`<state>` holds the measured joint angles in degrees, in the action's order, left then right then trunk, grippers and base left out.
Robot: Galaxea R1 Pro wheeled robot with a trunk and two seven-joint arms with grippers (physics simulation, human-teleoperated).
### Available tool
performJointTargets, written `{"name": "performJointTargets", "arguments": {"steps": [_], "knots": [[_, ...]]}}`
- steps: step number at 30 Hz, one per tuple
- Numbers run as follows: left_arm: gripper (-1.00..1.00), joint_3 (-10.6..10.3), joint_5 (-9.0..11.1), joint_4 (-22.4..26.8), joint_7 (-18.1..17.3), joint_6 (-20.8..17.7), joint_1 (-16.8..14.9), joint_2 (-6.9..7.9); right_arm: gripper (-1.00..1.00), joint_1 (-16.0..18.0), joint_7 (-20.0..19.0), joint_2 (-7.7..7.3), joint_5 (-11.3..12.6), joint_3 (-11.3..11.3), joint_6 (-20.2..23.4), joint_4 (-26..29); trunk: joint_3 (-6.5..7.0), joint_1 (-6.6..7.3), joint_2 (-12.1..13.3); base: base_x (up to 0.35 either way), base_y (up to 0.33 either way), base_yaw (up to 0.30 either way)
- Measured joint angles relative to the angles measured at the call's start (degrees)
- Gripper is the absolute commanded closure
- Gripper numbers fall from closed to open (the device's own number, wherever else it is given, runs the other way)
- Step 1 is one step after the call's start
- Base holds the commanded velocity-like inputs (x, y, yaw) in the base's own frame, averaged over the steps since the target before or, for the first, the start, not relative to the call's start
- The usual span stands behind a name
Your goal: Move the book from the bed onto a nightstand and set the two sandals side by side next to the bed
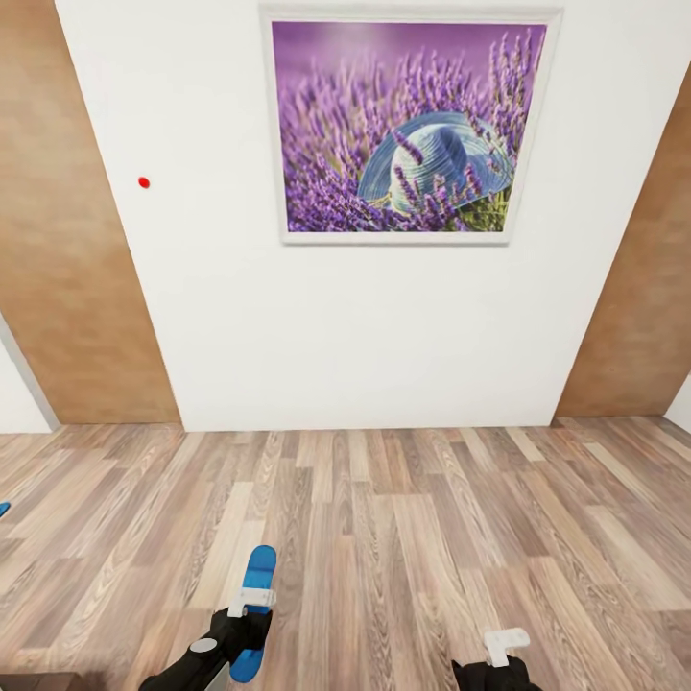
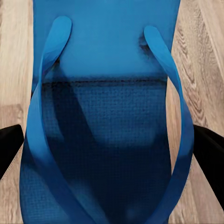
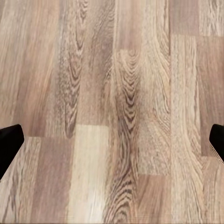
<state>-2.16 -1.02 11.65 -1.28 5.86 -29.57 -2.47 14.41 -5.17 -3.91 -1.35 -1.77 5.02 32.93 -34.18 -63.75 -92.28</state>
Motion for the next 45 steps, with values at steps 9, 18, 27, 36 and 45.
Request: {"name": "performJointTargets", "arguments": {"steps": [9,18,27,36,45], "knots": [[1.00,0.00,-0.01,0.00,0.02,0.00,0.00,0.00,-1.00,0.00,0.03,0.00,0.00,0.00,0.00,-0.07,0.00,0.00,0.00,0.339,0.000,0.000],[1.00,0.00,0.00,-0.06,0.03,0.00,0.00,0.00,-1.00,0.00,0.03,0.00,0.02,0.00,0.00,-0.06,0.00,0.00,0.00,0.338,-0.006,0.000],[1.00,0.00,0.00,-0.09,0.00,0.00,0.00,0.00,-1.00,0.00,0.03,0.10,0.09,-0.04,0.01,0.00,0.00,0.00,0.00,0.327,-0.067,0.001],[1.00,0.00,-0.02,-0.07,-0.01,0.09,0.01,0.01,-1.00,0.01,0.11,0.13,0.11,-1.37,0.00,-0.01,-0.18,-0.01,0.00,0.303,-0.112,0.140],[1.00,0.00,-0.08,-0.08,-0.01,0.64,0.01,0.00,-1.00,0.00,0.12,0.10,0.15,-1.55,0.01,0.00,-0.52,-0.01,0.00,0.267,-0.169,0.174]]}}
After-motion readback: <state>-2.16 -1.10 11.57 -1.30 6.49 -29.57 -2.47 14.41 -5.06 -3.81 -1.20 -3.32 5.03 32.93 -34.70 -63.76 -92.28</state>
